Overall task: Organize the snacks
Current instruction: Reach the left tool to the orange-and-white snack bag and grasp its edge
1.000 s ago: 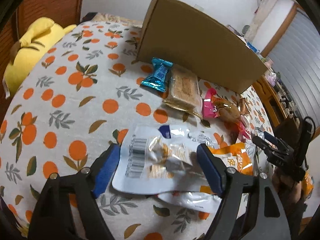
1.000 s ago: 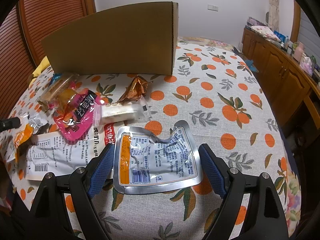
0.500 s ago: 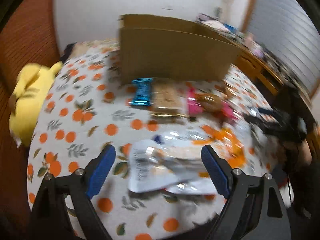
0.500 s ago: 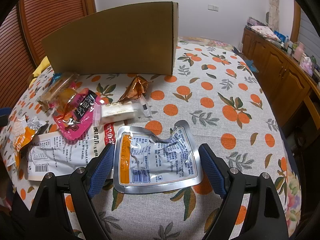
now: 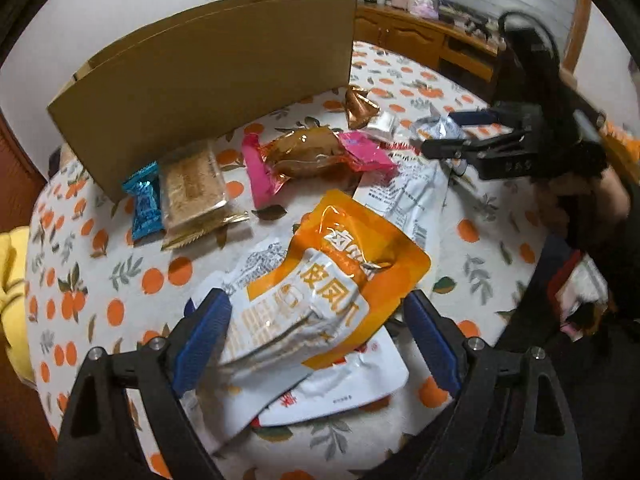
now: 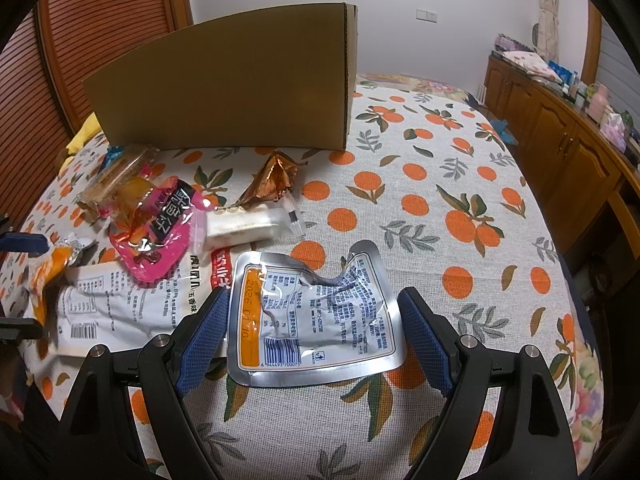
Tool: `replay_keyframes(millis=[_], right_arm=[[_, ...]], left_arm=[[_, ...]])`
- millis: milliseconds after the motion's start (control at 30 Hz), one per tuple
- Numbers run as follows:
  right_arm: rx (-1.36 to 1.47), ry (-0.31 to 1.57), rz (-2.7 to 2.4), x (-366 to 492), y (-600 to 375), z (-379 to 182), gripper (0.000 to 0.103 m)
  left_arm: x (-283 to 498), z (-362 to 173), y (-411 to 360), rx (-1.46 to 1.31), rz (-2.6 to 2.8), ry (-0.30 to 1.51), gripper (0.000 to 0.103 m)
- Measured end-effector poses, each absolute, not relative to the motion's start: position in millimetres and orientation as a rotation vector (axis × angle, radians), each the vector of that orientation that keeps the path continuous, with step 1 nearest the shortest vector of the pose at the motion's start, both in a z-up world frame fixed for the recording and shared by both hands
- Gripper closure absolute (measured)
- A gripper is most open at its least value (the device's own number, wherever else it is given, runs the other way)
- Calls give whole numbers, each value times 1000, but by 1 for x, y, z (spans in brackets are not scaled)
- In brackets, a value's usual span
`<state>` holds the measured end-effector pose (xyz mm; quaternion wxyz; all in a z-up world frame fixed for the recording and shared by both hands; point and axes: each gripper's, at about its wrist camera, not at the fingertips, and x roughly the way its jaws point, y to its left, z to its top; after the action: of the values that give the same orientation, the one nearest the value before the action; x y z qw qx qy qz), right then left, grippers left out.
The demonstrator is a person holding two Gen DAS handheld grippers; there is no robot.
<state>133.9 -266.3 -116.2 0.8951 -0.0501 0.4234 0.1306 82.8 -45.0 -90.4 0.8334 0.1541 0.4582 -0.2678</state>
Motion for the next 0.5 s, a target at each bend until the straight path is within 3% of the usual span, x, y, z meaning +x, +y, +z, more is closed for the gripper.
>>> replay_keyframes(millis=[167, 300, 500], right_arm=[[-103, 877, 271, 134, -267, -116, 16], [-104, 877, 270, 134, -267, -116, 16], [-105, 878, 271, 134, -266, -116, 16]], left_arm=[[83, -93, -46, 335, -552, 943, 17], [83, -81, -39, 270, -564, 913, 51], [84, -71, -26, 178, -595, 901, 55]])
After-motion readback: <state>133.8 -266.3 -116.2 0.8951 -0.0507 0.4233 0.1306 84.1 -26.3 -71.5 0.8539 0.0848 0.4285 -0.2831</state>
